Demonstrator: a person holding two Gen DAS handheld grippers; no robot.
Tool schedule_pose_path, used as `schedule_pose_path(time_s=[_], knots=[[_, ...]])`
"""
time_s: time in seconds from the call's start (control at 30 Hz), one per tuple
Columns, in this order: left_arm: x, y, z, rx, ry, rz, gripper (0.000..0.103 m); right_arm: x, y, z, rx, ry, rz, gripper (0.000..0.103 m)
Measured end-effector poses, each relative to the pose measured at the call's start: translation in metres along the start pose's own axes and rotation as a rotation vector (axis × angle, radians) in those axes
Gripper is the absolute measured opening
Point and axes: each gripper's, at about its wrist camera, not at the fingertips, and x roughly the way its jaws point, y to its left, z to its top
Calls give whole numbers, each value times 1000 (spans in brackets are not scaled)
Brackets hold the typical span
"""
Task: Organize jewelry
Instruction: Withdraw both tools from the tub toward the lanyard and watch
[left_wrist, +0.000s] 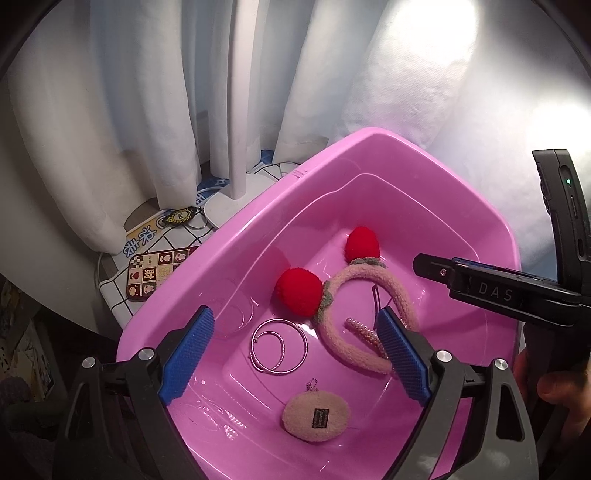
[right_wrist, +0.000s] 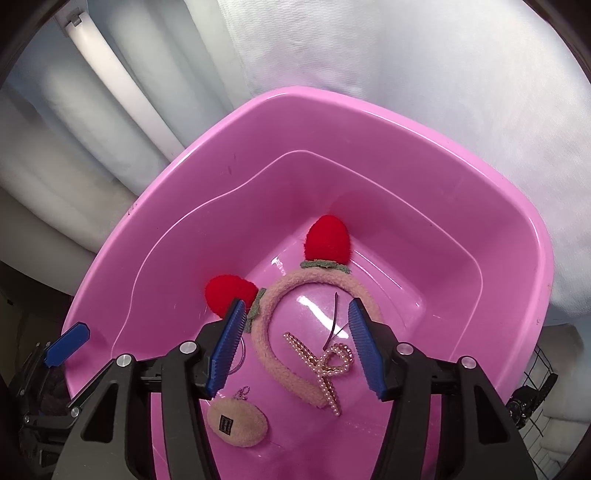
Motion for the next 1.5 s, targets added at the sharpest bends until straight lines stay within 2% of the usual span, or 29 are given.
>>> schedule_pose_path(time_s=[0.07,0.23,0.3,0.43,0.63,0.97,1.1,1.5], knots=[[-2,1,0,3,-6,4,88,0,0,0,10,2,-3,65],[-9,6,1,11,-24,5,88,-4,0,1,43,-9,8,65],[-14,7,1,13,-42,9,94,-8,-1,0,52,-19,17,65],[-23,8,2,12,-62,2,94,-18,1,-2,46,-40,21,65],[-46,5,0,18,-124,4,94,-57,4,-15,24,-130,34,65],[-79,-17,-21,31,-154,-23,94,-111,-12,-56,30,-199,14,69],[-90,-31,-37,36,-157,-21,94,-124,-21,-76,26,-197,-31,69],[-132,-86,-83,40,-173,-26,95,-167,-71,-142,21,-177,-45,69]])
